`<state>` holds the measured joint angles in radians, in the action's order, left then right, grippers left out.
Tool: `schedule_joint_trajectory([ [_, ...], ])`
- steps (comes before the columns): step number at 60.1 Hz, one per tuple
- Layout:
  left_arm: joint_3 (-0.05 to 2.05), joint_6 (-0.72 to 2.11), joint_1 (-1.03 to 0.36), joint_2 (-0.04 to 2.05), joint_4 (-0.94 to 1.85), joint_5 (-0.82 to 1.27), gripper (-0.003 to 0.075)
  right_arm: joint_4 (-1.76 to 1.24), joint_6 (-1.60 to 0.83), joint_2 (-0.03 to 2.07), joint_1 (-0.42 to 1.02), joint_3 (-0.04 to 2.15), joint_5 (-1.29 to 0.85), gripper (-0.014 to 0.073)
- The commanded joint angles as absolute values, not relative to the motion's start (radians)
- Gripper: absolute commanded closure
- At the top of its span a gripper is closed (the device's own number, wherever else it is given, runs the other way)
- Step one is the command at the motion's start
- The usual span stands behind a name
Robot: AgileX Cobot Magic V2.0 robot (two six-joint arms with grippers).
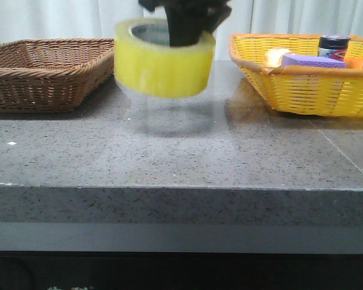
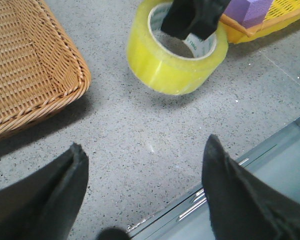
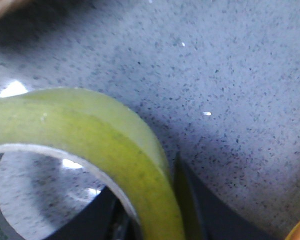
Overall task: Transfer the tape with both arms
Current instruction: 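Lift the tape roll out of the yellow basket toward the table center, then set the tape roll on the table between baskets, open right gripper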
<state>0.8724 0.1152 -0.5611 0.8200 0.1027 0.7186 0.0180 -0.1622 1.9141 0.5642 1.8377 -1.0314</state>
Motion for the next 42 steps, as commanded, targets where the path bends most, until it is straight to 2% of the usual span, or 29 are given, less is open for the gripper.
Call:
schedule_joint_trajectory([
  [1,0.906,0.114,-0.569,0.819,0.113,0.651,0.0247,0.048,-0.153,1.877,0.562,1.874,-0.957,0.0524],
  [17,0.906,0.114,-0.569,0.819,0.113,0.651,0.0247,0.054,-0.153,1.943,0.562,1.924,-0.942,0.0514],
  [42,0.906,0.114,-0.569,0.819,0.113,0.651,0.0247,0.121,-0.152,1.995,0.562,1.974,-1.002,0.0347],
])
